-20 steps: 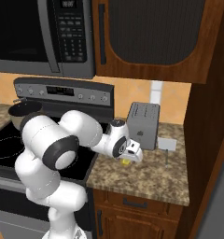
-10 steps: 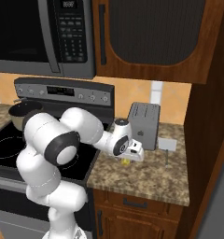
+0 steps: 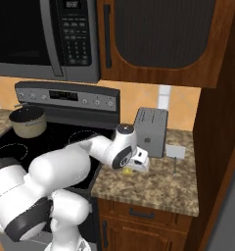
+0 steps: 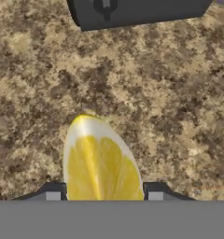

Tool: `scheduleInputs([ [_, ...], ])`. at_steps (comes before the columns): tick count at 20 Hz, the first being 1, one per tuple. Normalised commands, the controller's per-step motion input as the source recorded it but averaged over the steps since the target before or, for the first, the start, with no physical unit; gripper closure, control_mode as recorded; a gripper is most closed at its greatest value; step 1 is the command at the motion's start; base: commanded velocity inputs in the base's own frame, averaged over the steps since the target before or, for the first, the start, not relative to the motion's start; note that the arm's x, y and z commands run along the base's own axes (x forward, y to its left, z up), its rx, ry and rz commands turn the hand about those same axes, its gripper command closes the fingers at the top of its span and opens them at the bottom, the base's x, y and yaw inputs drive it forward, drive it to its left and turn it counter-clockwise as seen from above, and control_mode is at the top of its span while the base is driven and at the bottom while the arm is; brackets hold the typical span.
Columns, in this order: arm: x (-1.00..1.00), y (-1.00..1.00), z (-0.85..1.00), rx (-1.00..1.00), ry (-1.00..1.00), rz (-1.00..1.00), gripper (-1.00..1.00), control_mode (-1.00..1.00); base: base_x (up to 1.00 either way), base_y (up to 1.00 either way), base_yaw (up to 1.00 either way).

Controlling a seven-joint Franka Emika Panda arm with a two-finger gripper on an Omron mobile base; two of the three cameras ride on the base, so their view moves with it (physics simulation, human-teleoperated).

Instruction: Put the garlic and lemon wedge in the pot. Retrieve the spatula and lightly stir the vegetables in the pot.

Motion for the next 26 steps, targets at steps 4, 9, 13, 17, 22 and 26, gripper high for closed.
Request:
scheduleInputs([
  [4, -0.37, 0.81, 1.00, 0.01, -0.03, -0.01, 1.00, -1.00, 0.00, 0.00, 0.00],
  [9, -0.22, 0.96, 0.82, 0.00, 0.00, 0.00, 1.00, -1.00, 0.00, 0.00, 0.00],
  [13, -0.36, 0.42, 0.76, 0.02, 0.00, 0.00, 1.00, -1.00, 0.00, 0.00, 0.00],
  [17, -0.12, 0.04, 0.13, 0.00, 0.00, 0.00, 1.00, 1.00, -0.35, 0.19, 0.00],
  [22, 0.00, 0.00, 0.00, 0.00, 0.00, 0.00, 1.00, 1.00, -0.07, 0.99, 0.00],
  [26, 0.00, 0.00, 0.00, 0.00, 0.00, 0.00, 1.00, 1.00, 0.00, 1.00, -0.03],
])
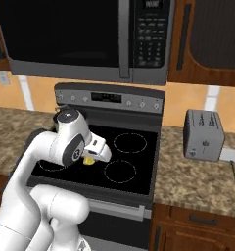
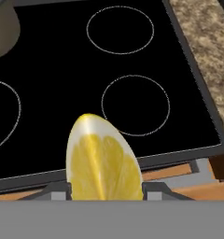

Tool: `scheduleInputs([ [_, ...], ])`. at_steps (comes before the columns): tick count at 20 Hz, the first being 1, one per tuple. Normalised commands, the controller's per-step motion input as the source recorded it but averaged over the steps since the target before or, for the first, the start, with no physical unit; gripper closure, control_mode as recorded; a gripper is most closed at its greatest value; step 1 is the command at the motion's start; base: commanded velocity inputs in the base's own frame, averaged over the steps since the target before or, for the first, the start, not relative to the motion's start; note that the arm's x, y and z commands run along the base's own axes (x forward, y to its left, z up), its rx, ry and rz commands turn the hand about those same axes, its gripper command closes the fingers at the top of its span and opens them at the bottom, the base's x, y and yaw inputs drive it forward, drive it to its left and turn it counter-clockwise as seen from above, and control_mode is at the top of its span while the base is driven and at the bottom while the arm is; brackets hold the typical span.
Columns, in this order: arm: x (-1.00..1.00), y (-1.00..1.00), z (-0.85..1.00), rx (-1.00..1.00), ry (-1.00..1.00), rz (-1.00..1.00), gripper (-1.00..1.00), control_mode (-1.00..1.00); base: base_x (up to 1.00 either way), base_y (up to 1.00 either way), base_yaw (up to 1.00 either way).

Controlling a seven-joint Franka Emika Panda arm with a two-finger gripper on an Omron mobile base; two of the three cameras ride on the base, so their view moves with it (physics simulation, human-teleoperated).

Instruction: Put the garlic and lemon wedge in the pot. Retrieve the spatula and lightly stir the vegetables in the pot.

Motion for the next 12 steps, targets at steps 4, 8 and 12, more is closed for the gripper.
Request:
scheduleInputs([
  [4, 0.00, 0.00, 0.00, 0.00, 0.00, 0.00, 1.00, 1.00, -0.01, 1.00, -0.09],
  [8, 0.00, 0.00, 0.00, 0.00, 0.00, 0.00, 1.00, 1.00, 0.16, 0.67, -0.12],
  [12, 0.00, 0.00, 0.00, 0.00, 0.00, 0.00, 1.00, 1.00, 0.76, 0.02, -0.07],
])
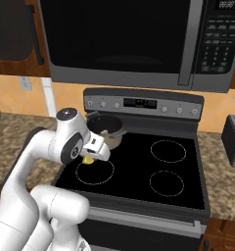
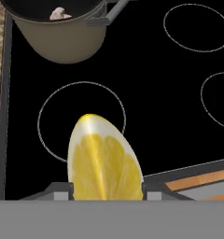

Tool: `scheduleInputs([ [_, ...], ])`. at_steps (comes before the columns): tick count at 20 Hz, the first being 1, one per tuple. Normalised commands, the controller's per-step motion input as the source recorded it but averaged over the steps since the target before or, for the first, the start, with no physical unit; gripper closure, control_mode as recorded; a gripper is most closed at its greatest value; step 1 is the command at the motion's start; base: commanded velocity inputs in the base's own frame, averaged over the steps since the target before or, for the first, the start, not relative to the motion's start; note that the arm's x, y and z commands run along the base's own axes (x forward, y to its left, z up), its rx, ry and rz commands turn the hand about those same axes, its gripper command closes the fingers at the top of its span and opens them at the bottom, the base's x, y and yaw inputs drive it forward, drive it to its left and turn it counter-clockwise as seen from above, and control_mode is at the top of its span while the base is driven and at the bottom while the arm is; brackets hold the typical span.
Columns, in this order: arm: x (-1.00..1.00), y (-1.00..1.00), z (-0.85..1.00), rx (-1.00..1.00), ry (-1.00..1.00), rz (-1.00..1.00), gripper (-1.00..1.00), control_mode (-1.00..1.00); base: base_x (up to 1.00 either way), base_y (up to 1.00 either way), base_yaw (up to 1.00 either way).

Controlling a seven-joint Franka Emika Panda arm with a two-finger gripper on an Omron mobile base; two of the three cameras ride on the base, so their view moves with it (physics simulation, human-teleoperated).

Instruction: Put the garlic and lemon wedge in the pot. Retrieve the spatula and lightly stir the vegetables in the pot.

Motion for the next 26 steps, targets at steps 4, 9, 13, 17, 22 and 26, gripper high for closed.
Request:
scheduleInputs([
  [4, -0.01, 0.00, 0.49, 0.00, -0.10, -0.01, 1.00, -1.00, 0.06, 0.01, -0.01],
  [9, -0.11, 0.06, 0.84, 0.00, -0.27, 0.00, 1.00, -1.00, 0.00, 0.00, 0.00],
  [13, 0.70, 0.34, 0.34, 0.00, -0.19, 0.00, 1.00, -1.00, 0.00, 0.00, 0.00],
  [17, 0.74, 0.29, 0.12, 0.00, -0.19, 0.00, 1.00, -1.00, 0.00, 0.00, 0.00],
  [22, 0.90, 0.09, -0.04, 0.00, -0.05, 0.00, 1.00, -1.00, 0.00, 0.00, 0.00],
  [26, 0.77, 0.00, -0.29, 0.00, 0.00, 0.00, 1.00, -1.00, 0.00, 0.00, 0.00],
])
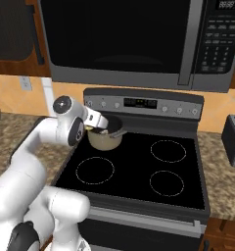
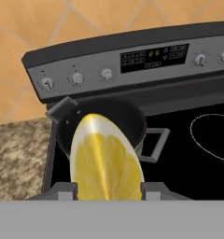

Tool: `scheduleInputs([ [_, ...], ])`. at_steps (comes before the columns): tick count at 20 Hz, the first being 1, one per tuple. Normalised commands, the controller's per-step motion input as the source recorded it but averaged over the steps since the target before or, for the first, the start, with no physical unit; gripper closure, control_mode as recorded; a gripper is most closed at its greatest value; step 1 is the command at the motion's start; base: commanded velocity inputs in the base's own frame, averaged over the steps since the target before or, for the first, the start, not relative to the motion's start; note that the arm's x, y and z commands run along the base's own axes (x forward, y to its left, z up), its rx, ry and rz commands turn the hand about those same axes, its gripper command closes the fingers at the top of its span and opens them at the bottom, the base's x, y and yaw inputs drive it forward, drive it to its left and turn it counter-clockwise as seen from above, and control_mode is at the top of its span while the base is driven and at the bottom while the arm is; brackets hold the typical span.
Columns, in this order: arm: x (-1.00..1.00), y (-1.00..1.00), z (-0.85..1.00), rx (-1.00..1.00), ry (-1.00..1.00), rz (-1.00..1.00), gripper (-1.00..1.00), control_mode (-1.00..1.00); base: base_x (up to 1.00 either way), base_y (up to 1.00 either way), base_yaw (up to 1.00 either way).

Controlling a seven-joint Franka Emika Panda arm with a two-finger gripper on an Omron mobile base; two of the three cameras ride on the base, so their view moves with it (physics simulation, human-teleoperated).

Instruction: Put the garlic and lemon wedge in the pot. Retrieve the spatula and lightly stir the vegetables in the pot.

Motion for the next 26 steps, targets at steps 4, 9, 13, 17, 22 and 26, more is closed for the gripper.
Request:
scheduleInputs([
  [4, 0.69, 0.00, -0.47, 0.00, 0.00, 0.00, 1.00, -1.00, 0.00, 0.00, 0.00],
  [9, 0.63, 0.00, -0.52, 0.00, 0.00, 0.00, 1.00, -1.00, 0.00, 0.00, 0.00],
  [13, 0.47, 0.00, -0.34, 0.00, 0.01, 0.00, 1.00, -1.00, 0.00, 0.00, 0.00],
  [17, 0.40, 0.00, -0.19, 0.00, 0.02, 0.00, 1.00, -1.00, 0.00, 0.00, 0.00],
  [22, 0.43, 0.00, -0.11, 0.00, 0.05, 0.00, 1.00, -1.00, 0.00, 0.00, 0.00],
  [26, 0.53, 0.00, -0.16, 0.00, 0.10, 0.00, 1.00, -1.00, 0.00, 0.00, 0.00],
])
